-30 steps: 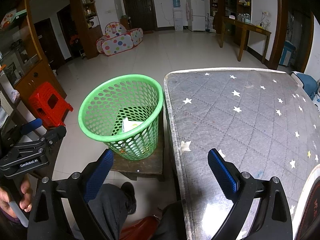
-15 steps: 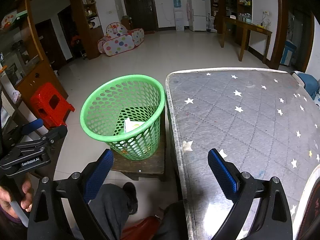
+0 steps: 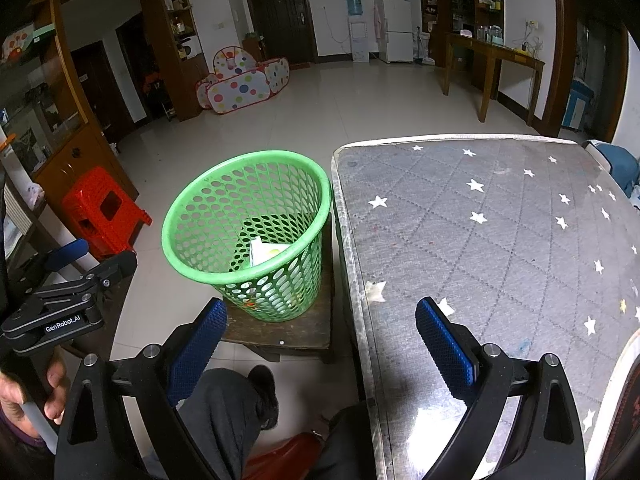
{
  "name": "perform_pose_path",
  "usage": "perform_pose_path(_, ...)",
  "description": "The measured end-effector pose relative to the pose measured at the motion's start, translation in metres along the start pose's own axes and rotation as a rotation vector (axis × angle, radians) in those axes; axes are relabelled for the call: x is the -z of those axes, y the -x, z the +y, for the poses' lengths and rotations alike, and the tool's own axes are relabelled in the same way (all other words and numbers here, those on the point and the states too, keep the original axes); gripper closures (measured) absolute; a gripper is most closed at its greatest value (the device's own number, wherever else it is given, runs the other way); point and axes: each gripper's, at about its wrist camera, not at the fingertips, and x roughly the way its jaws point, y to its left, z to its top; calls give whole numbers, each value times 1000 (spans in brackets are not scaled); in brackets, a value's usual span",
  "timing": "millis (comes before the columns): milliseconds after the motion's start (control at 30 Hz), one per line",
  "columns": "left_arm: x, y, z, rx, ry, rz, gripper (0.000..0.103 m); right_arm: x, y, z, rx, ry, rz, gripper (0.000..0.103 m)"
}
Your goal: Collect trash
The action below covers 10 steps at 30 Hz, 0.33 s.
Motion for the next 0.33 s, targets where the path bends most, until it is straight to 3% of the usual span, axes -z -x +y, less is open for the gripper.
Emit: perform_pose_path(333,1,-2,-3,12,-2,14,5,0,0,-1,0,-2,0,11)
